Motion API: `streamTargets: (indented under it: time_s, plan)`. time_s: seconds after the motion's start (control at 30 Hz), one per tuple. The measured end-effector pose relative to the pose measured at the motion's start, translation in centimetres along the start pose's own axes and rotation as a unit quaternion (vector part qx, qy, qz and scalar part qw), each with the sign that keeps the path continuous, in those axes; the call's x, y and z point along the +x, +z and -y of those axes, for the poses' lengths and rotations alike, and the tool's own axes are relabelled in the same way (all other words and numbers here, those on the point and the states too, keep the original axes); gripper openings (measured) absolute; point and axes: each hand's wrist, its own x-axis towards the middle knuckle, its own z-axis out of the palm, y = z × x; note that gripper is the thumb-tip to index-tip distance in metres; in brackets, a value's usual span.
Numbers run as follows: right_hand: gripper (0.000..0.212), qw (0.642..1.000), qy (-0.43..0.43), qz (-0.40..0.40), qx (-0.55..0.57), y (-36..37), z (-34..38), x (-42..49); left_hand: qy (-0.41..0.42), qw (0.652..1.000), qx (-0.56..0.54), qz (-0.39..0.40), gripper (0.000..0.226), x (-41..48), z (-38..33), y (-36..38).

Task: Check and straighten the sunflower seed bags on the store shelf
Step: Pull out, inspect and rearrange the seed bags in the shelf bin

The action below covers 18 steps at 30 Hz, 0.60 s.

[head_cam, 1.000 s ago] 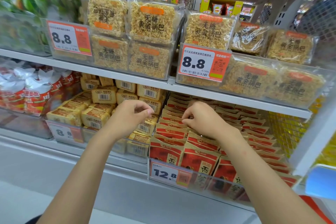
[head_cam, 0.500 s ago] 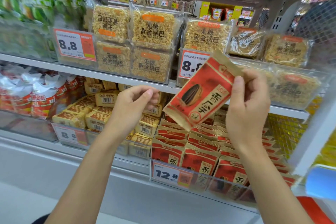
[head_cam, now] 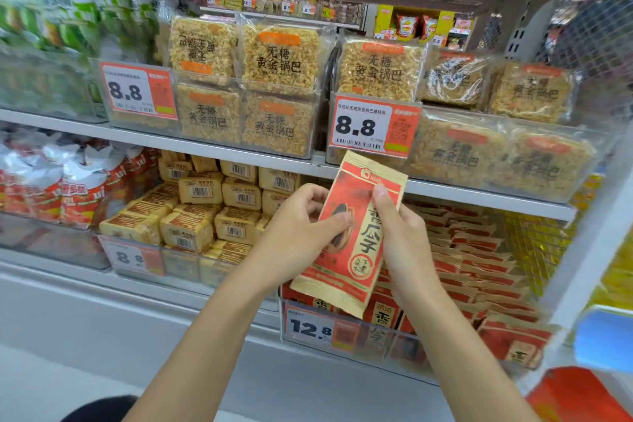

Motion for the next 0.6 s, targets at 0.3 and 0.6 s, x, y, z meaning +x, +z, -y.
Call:
streamTargets:
  time_s: [0.3,0.6]
  plan:
    - [0.034,0.998,-0.031,0.007,-0.058,0.6,-0.2,-0.4,0.031,0.999,0.014,-0.029,0.034,-0.3,0.9,0.8]
    - [0.046,0.989,-0.009,0.126,-0.074,0.6,0.4,-1.1,0.049,0.988,-0.040,-0.143,0.034,-0.2,0.6,0.7]
